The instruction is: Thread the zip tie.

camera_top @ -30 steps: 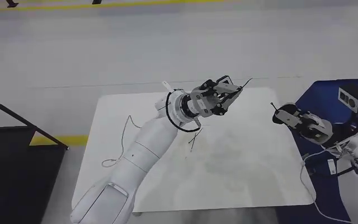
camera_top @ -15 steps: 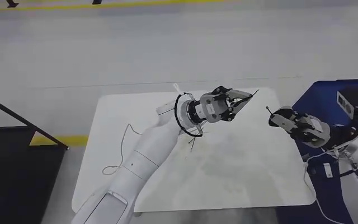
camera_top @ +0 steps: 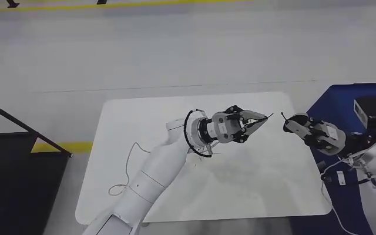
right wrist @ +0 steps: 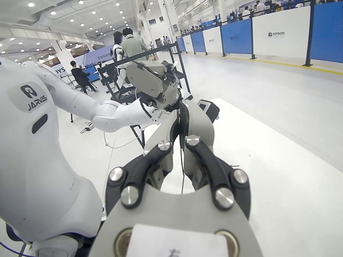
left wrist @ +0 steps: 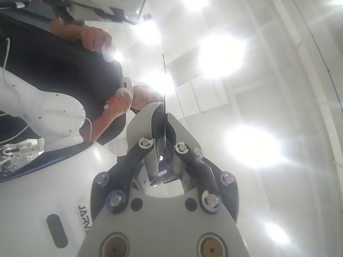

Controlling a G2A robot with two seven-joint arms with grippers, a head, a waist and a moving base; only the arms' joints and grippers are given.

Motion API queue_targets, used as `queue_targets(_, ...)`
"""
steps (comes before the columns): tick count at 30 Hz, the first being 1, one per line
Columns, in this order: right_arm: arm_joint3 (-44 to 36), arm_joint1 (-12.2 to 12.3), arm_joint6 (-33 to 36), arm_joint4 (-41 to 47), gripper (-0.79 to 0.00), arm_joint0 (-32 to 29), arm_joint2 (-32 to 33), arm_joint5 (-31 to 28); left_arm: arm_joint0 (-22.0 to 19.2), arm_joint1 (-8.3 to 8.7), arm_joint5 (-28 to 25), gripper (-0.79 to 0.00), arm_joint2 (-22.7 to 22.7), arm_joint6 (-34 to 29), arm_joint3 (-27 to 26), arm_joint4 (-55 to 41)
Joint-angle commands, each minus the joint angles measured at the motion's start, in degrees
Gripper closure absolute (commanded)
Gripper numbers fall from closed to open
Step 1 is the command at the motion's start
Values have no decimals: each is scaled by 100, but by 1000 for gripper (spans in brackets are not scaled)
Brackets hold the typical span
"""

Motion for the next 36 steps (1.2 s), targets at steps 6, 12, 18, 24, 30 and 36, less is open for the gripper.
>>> queue_targets(6, -101, 77, -171, -42, 0, -166, 27, -171, -31, -54, -103, 0, 137, -15, 85, -91)
queue_targets(12, -151, 157, -239, -3, 0, -281, 67, -239, 2, -75, -147, 0, 194, -11, 92, -123)
queue_targets(18, -149, 227, -292, 19, 0, -340, 74, -291, 49, -80, -273, 0, 189, -70, -8, -122)
queue_targets(24, -124, 279, -324, 9, 0, -349, 55, -323, 97, -81, -438, 0, 217, -116, -134, -10)
queue_targets(30, -124, 279, -324, 9, 0, -349, 55, -323, 113, -85, -510, 0, 230, -185, -130, 4)
queue_targets(36, -124, 279, -324, 9, 0, -349, 55, -323, 316, -47, -481, 0, 150, 120, -455, 23)
